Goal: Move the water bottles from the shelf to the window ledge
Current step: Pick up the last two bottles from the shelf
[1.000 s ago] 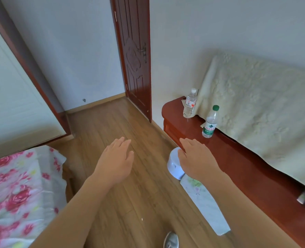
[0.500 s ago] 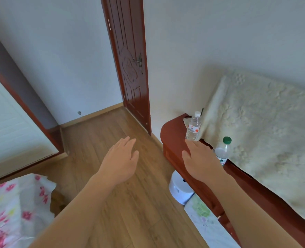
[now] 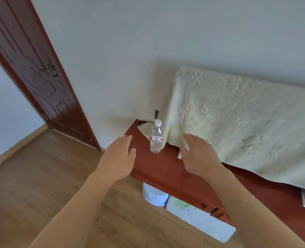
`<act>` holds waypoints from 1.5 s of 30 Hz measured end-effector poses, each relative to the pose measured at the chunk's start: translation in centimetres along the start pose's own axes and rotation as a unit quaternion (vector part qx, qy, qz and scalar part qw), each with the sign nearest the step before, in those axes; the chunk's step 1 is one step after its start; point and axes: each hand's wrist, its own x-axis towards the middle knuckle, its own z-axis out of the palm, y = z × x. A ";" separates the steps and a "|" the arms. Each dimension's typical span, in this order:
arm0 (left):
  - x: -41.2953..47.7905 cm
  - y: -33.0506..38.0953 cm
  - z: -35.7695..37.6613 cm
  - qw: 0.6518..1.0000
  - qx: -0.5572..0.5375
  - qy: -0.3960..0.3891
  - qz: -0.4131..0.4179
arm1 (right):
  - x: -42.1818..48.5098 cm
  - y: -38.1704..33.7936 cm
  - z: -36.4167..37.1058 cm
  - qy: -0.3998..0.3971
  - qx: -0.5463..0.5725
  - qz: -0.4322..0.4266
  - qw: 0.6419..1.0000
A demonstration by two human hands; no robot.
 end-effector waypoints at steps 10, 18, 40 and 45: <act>10.2 4.3 3.7 0.985 -0.019 -0.089 0.144 | 0.7 4.9 0.9 0.022 0.063 0.190 0.980; 16.2 4.2 7.0 0.990 -0.078 -0.073 0.090 | 5.2 9.0 3.6 -0.003 0.146 0.239 0.960; 23.1 -3.2 16.4 0.958 -0.265 -0.097 0.044 | 6.9 11.2 15.2 0.102 0.282 0.337 0.893; 23.1 -3.0 16.3 0.960 -0.254 -0.103 0.063 | 6.9 11.0 15.0 0.117 0.289 0.337 0.888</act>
